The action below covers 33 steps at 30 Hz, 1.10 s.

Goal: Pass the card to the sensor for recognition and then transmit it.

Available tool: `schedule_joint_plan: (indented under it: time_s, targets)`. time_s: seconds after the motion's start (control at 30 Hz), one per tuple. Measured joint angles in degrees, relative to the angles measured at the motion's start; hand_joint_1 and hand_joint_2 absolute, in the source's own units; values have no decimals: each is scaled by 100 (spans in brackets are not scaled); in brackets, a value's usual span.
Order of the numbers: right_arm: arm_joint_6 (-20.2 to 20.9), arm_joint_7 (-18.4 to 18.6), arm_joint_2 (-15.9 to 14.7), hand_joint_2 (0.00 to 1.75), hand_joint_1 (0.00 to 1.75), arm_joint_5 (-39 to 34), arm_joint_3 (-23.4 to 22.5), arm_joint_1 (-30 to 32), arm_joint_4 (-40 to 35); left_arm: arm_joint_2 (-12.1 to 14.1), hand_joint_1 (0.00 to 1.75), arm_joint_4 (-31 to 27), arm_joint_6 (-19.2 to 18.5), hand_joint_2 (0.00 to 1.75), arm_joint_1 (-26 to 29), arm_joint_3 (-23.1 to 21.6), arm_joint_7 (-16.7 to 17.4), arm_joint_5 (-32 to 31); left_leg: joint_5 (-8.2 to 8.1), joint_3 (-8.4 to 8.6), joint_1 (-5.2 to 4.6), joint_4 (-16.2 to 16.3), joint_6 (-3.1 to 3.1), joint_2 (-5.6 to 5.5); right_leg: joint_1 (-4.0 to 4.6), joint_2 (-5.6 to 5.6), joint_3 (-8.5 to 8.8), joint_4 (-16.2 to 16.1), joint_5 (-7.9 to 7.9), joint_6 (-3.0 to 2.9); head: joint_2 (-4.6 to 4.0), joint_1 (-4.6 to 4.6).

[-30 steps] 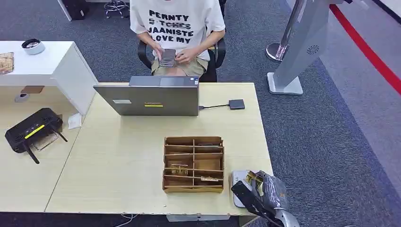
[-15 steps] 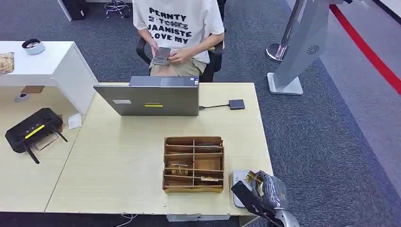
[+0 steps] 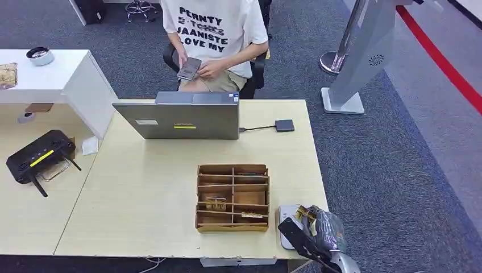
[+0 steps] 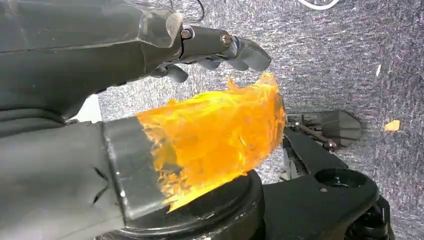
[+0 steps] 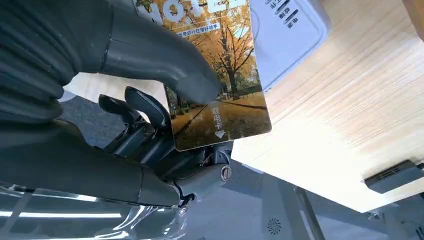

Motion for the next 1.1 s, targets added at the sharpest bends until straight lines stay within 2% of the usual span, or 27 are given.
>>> schedule_joint_plan:
  time_s: [1.1]
  targets:
    - [-68, 0, -20, 175, 175, 15, 33, -2, 15, 0, 0, 0, 0, 0, 2, 0, 2, -9, 0, 0, 0, 0, 0, 0, 0, 0, 0, -1, 0, 0, 0, 0]
